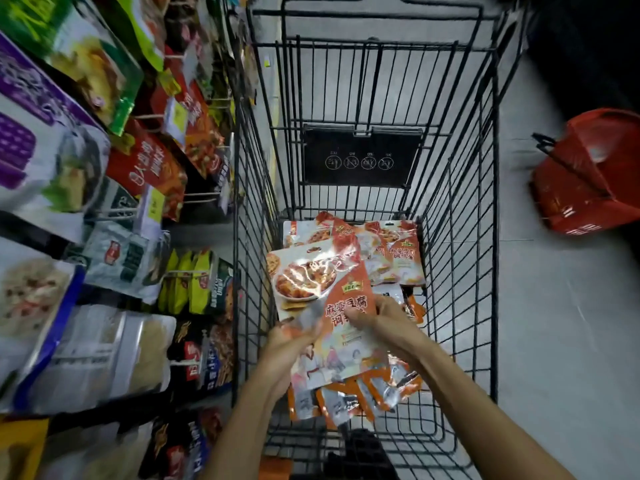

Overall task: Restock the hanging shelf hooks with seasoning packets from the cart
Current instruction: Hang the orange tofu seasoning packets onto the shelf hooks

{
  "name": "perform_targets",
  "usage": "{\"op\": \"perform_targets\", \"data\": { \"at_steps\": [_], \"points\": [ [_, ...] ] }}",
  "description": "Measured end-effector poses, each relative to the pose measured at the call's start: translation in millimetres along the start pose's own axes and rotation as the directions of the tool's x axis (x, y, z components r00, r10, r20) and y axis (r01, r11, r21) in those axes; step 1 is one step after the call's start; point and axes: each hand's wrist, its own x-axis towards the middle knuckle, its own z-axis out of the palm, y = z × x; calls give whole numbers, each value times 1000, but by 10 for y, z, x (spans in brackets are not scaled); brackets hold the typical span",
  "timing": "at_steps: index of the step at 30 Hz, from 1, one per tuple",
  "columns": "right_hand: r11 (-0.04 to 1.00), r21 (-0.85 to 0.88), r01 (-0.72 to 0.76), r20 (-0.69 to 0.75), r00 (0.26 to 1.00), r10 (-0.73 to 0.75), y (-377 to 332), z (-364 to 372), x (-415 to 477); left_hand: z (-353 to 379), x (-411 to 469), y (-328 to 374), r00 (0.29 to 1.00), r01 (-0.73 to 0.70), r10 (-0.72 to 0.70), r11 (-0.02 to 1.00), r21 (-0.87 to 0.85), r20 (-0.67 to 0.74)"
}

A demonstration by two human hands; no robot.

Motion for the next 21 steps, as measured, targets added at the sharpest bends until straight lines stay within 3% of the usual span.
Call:
{"op": "perform_targets", "data": {
  "at_steps": [2,5,8,14,17,21],
  "points": [
    [992,-114,47,-49,997,-53,27,-106,236,35,162,-58,998,25,-26,999,-22,-56],
    [988,-126,92,-241,963,-120,64,-390,673,80,425,-130,977,77,-71,997,24,-201],
    [942,-336,28,-389,906,-165,131,-685,1226,41,724,-245,934,117,-101,993,28,-343],
    [761,-648,-36,-300,930,-212,200,-885,2343,-76,1260,-394,902,102,-97,995,-12,-420],
    [587,-804,-99,-262,944,-200,274,-921,2760,-120,1404,-433,897,97,-98,995,-23,-430],
    [453,-881,-138,-227,963,-147,313,-951,3038,-149,1465,-446,907,92,-108,994,-60,-407]
  ]
}}
